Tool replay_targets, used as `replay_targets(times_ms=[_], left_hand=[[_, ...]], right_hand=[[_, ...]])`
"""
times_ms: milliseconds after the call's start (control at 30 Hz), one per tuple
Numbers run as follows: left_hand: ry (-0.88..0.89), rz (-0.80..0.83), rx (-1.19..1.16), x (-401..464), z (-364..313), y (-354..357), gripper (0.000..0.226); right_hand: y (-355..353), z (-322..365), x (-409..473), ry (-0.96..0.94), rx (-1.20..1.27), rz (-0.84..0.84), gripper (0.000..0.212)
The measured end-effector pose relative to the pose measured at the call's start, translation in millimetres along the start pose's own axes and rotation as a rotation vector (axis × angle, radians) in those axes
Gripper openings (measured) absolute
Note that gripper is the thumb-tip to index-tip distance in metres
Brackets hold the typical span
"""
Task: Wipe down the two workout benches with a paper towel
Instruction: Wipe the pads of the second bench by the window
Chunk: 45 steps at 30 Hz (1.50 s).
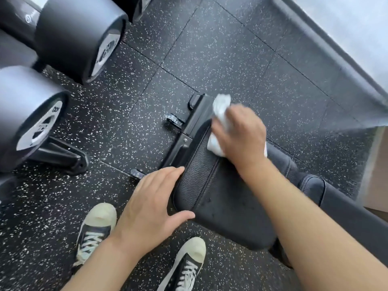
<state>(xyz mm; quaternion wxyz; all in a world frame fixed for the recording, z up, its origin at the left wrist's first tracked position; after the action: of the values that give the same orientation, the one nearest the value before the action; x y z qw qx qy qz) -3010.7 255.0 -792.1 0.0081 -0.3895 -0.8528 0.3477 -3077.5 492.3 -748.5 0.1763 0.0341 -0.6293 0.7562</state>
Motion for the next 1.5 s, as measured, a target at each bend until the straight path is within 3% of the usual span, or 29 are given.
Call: replay_targets(times_ms=[100, 167, 300, 400, 567, 767, 900, 1000, 1200, 1267, 1400, 1500], left_hand=[[-0.032, -0.014, -0.03, 3, 2, 1, 0.098], [-0.068, -0.04, -0.074, 2, 1, 1, 0.093], [-0.146, -0.054, -0.135, 0, 1, 2, 0.076], [-0.159, -0.034, -0.129, 0, 3, 0, 0.063], [-0.093, -0.025, -0.056, 4, -5, -7, 0.064], [0.017, -0.109, 0.0, 50, -39, -7, 0.055], [0.032, -0.211, -0.014, 86, -56, -1, 0.03], [0.098, -0.196, 0.079, 91, -64, 12, 0.045], [0.077, -0.245, 0.17, 89, -60, 19, 0.052], [0.08, -0.268, 0.151, 90, -60, 19, 0.051], [0.096, -0.275, 0.134, 91, -62, 20, 0.051], [0.126, -0.277, 0.103, 94, -56, 23, 0.053]], right_hand=[[18, -13, 37, 0.185, -0.002, 0.025, 0.037], [18, -3, 27, 0.186, -0.007, -0.004, 0.034], [8, 60, -61, -0.098, 0.115, -0.031, 0.032], [4, 81, -108, -0.192, 0.187, 0.03, 0.035], [3, 61, -74, -0.346, 0.215, 0.031, 0.033], [10, -12, 23, 0.208, 0.087, -0.042, 0.033], [3, -13, -14, 0.136, 0.096, -0.135, 0.036], [-17, -55, -63, 0.121, 0.041, -0.158, 0.04], [-57, -161, -129, 0.532, -0.125, -0.175, 0.047], [-54, -153, -123, 0.568, -0.106, -0.183, 0.046], [-24, -73, -84, 0.361, 0.003, -0.166, 0.028], [-7, -20, -61, 0.306, 0.128, -0.188, 0.027]])
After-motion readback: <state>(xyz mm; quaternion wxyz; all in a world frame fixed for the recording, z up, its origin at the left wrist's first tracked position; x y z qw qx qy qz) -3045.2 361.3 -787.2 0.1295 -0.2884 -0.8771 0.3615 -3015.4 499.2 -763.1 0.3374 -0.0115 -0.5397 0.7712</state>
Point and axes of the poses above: each hand's wrist, its own x-axis towards the middle knuckle, its own y-axis out of the palm, z = x × y, the point moved 5 cm from there along x, towards the middle knuckle, and after that the axes turned 1 degree about y, right-handed, at the moved point
